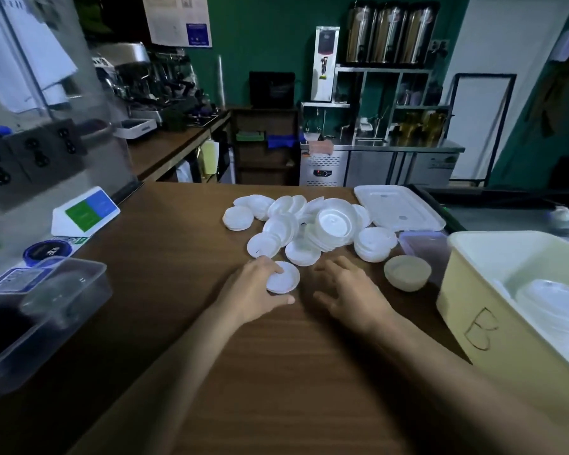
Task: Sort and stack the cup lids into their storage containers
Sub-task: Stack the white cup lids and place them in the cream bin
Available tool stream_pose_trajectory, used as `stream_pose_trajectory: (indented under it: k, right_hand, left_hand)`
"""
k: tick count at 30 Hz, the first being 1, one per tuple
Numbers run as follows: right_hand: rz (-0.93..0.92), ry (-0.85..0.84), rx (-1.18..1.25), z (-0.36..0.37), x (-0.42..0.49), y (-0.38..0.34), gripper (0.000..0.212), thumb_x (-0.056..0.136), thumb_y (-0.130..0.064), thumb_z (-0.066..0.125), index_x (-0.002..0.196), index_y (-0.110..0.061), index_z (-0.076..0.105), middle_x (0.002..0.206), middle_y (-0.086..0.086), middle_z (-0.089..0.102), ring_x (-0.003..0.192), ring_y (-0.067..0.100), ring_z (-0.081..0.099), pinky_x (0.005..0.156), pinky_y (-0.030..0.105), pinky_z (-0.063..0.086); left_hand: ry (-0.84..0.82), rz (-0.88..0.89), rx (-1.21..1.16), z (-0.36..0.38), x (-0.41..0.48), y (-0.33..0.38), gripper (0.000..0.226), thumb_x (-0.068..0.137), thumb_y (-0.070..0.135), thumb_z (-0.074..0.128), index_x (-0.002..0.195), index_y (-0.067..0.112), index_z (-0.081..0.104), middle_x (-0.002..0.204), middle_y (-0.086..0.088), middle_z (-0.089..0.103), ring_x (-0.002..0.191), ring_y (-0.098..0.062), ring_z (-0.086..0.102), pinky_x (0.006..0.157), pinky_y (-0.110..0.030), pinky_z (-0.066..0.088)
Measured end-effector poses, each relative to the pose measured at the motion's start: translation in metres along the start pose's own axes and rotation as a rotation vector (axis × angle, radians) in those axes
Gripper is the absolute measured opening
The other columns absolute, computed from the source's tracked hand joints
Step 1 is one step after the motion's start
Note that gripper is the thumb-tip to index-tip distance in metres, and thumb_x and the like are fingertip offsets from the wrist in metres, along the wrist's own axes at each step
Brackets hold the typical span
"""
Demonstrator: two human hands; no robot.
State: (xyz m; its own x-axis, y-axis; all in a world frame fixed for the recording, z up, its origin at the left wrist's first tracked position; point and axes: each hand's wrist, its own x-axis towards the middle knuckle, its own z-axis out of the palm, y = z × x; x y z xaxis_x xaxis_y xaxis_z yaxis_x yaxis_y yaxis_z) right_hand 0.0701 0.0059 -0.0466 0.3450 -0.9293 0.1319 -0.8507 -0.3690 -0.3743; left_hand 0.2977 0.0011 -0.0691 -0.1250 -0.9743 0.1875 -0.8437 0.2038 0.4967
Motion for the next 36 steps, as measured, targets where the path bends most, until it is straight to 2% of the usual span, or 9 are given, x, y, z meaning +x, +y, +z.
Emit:
stream_pose_trajectory:
  k: [3,5,8,11,18,22,27,32,36]
  right_hand:
    - [-0.003,0.044,0.077,0.021,0.009,0.014,0.045,0.092,-0.031,0.073,0.135,-0.026,0.058,0.124,-0.004,0.054,0.115,0.025,0.061,0.088,0.048,0.057]
    - [-0.009,0.112,0.145,0.036,0.012,0.023,0.044,0.091,-0.03,0.073,0.132,-0.029,0.059,0.121,-0.006,0.057,0.112,0.022,0.061,0.087,0.049,0.057]
    - [-0.023,0.236,0.277,0.05,0.013,0.032,0.045,0.093,-0.029,0.076,0.136,-0.028,0.062,0.12,-0.013,0.064,0.112,0.015,0.062,0.097,0.041,0.055]
    - [-0.009,0.25,0.547,0.046,0.012,0.035,0.045,0.094,-0.031,0.079,0.137,-0.025,0.065,0.122,-0.02,0.073,0.114,0.0,0.068,0.102,0.023,0.051]
    - [0.147,0.289,1.038,0.032,0.007,0.048,0.027,0.09,-0.006,0.081,0.115,-0.015,0.074,0.093,0.007,0.079,0.091,0.013,0.074,0.086,0.026,0.055]
    - [0.209,0.395,1.042,0.023,0.0,0.064,0.029,0.09,0.004,0.075,0.11,-0.017,0.076,0.1,-0.003,0.079,0.092,0.004,0.071,0.082,0.013,0.052]
    - [0.276,0.458,1.09,0.026,0.004,0.075,0.028,0.093,0.002,0.07,0.114,-0.016,0.075,0.103,-0.005,0.079,0.094,0.0,0.071,0.084,0.015,0.053]
    - [0.324,0.512,1.128,0.036,0.012,0.079,0.04,0.093,-0.002,0.076,0.127,-0.021,0.067,0.105,0.001,0.077,0.096,0.01,0.073,0.087,0.023,0.055]
    - [0.33,0.567,1.135,0.037,0.016,0.079,0.032,0.092,-0.001,0.076,0.114,-0.021,0.067,0.099,0.006,0.076,0.088,0.011,0.071,0.082,0.026,0.056]
  left_hand:
    - [0.085,0.031,-0.027,0.016,0.006,-0.009,0.042,0.084,0.046,0.082,0.117,0.024,0.071,0.111,0.013,0.068,0.104,-0.01,0.062,0.089,-0.036,0.053]
    - [0.197,0.042,-0.097,0.024,0.008,-0.01,0.011,0.09,0.03,0.075,0.089,0.022,0.067,0.08,0.013,0.062,0.074,-0.008,0.056,0.07,-0.035,0.051]
    - [0.257,-0.021,-0.325,0.035,0.008,-0.005,0.024,0.093,0.022,0.072,0.077,0.009,0.06,0.06,0.007,0.047,0.056,-0.011,0.04,0.057,-0.03,0.038]
    - [0.131,-0.04,-0.739,0.034,0.009,0.016,0.013,0.094,0.013,0.076,0.106,0.011,0.073,0.092,0.007,0.079,0.085,-0.013,0.075,0.077,-0.026,0.06]
    - [0.094,-0.153,-1.034,0.057,0.016,0.048,0.016,0.094,0.012,0.076,0.111,0.01,0.074,0.104,-0.004,0.08,0.095,-0.018,0.075,0.073,-0.029,0.06]
    - [0.282,-0.083,-0.77,0.071,0.03,0.045,0.01,0.097,0.023,0.073,0.107,0.022,0.077,0.103,0.009,0.078,0.101,-0.011,0.073,0.084,-0.035,0.061]
    - [0.601,0.223,-0.261,0.077,0.059,0.043,0.031,0.09,0.006,0.076,0.119,0.014,0.072,0.122,0.001,0.06,0.113,-0.01,0.061,0.097,-0.024,0.052]
    - [0.529,0.399,0.062,0.079,0.092,0.049,0.057,0.085,0.013,0.073,0.14,0.019,0.06,0.157,-0.005,0.042,0.15,-0.027,0.035,0.122,-0.041,0.033]
    - [0.464,0.435,0.15,0.087,0.111,0.046,0.041,0.089,0.024,0.072,0.129,0.019,0.068,0.156,0.0,0.05,0.156,-0.021,0.03,0.126,-0.058,0.018]
